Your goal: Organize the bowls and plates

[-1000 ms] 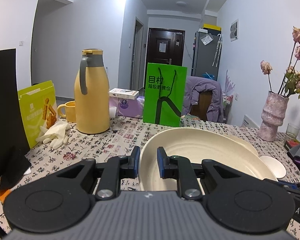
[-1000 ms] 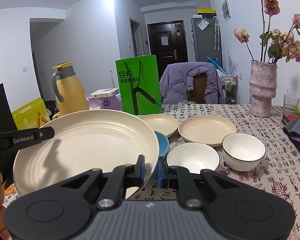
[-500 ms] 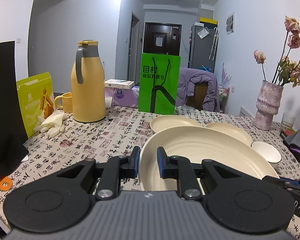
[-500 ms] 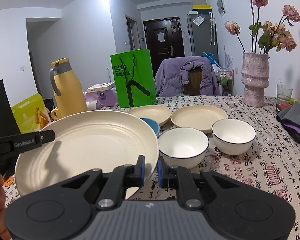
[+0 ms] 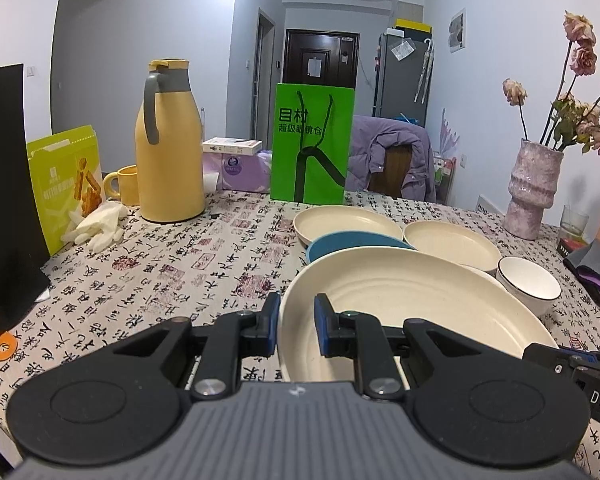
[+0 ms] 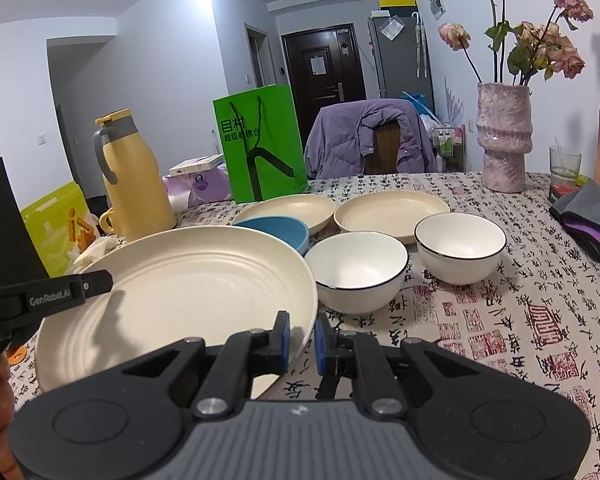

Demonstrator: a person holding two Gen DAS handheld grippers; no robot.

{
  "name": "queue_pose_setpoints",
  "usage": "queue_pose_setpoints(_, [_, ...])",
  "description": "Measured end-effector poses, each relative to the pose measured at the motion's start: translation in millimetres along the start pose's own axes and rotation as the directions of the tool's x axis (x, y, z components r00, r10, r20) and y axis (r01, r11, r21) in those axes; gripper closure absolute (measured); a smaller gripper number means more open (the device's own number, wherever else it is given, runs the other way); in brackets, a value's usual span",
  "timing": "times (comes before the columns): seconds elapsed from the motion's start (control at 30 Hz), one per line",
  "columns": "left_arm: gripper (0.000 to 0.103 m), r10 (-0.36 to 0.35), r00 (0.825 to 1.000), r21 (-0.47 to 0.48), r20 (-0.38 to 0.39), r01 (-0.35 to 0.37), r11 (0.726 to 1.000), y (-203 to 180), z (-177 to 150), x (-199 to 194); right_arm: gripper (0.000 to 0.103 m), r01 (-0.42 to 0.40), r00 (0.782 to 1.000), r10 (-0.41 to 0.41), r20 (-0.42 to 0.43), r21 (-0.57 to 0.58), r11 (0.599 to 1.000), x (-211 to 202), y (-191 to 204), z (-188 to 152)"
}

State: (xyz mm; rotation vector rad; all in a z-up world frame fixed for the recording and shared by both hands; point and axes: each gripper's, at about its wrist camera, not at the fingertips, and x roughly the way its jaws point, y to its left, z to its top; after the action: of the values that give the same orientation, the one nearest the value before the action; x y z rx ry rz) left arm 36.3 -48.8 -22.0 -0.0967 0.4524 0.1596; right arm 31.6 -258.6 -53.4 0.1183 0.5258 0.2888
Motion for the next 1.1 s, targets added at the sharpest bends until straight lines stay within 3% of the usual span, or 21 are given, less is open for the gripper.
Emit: queue_pose_setpoints(1.1, [0.085,-0.020,0.997,0.059,-0.079,0.025,0.998,-23,-30,18,0.091,0.012,0.999,-0.009,-0.052,0.045,0.999,9,-31,-25])
